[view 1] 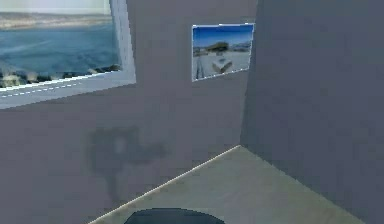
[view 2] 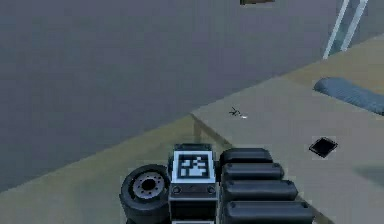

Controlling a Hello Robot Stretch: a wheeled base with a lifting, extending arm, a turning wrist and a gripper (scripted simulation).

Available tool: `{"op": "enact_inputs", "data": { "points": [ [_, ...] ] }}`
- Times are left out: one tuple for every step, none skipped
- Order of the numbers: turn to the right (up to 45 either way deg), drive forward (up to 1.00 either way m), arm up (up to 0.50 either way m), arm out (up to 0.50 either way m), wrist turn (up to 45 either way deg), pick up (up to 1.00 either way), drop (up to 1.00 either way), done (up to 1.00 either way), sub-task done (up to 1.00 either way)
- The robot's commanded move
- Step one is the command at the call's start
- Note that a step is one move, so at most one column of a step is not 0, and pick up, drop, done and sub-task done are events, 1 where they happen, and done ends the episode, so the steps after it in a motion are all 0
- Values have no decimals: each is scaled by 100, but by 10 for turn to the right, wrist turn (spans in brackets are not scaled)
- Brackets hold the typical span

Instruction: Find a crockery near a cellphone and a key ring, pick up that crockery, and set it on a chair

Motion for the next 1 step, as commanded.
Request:
{"op": "enact_inputs", "data": {
  "points": [
    [-450,0,0,0,0,0,0,0,0]
  ]
}}
